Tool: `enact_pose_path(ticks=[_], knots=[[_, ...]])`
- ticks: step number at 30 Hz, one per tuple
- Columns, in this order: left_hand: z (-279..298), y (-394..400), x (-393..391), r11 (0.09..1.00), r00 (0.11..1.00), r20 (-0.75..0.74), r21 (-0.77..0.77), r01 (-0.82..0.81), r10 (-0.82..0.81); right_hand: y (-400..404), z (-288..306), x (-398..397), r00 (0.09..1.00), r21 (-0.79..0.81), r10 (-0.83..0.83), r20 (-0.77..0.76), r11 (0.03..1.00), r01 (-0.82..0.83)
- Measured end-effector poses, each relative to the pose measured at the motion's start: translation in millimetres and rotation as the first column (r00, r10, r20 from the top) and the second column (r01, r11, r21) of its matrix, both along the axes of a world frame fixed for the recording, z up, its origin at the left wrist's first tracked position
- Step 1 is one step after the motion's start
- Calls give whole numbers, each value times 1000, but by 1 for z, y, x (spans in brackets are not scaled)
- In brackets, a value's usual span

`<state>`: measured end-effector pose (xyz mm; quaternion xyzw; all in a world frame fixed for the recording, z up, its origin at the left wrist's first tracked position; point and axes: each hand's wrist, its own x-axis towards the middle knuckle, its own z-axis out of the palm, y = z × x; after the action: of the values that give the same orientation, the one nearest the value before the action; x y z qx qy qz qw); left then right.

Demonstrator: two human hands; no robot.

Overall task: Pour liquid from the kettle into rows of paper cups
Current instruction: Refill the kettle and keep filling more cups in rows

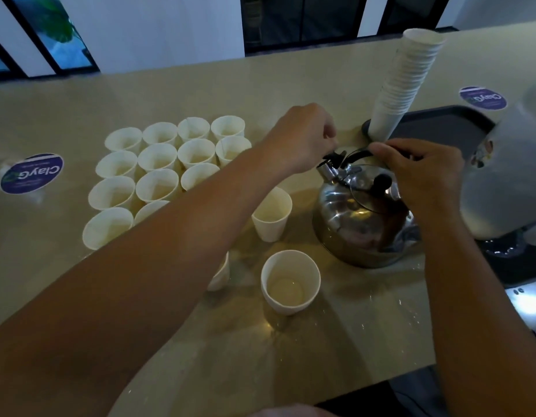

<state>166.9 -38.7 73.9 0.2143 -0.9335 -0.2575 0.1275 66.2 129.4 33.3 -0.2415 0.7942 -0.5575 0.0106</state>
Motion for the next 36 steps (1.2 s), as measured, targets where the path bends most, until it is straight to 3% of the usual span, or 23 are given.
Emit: enact_pose_path(ticks=[5, 10, 18, 23, 36], knots=[[0, 1, 3, 999, 999, 0, -30, 33, -33, 4, 10, 2, 993, 18, 117, 14, 993, -117], [8, -7, 17, 1000, 1000, -1, 9, 0, 0, 2, 27, 0, 980, 25, 189, -64, 982, -188], [30, -11, 45, 998, 1000, -26, 70, 7, -5, -7, 58, 9, 915, 139, 381, -130, 921, -363], [33, -12, 57, 993, 999, 42, 119, -8, 3, -17, 66, 14, 874, 206, 464, -144, 878, -432], [31, -21, 65, 972, 995, 103, 234, -9, -15, -41, 81, 18, 789, 396, 573, -220, 792, -464]])
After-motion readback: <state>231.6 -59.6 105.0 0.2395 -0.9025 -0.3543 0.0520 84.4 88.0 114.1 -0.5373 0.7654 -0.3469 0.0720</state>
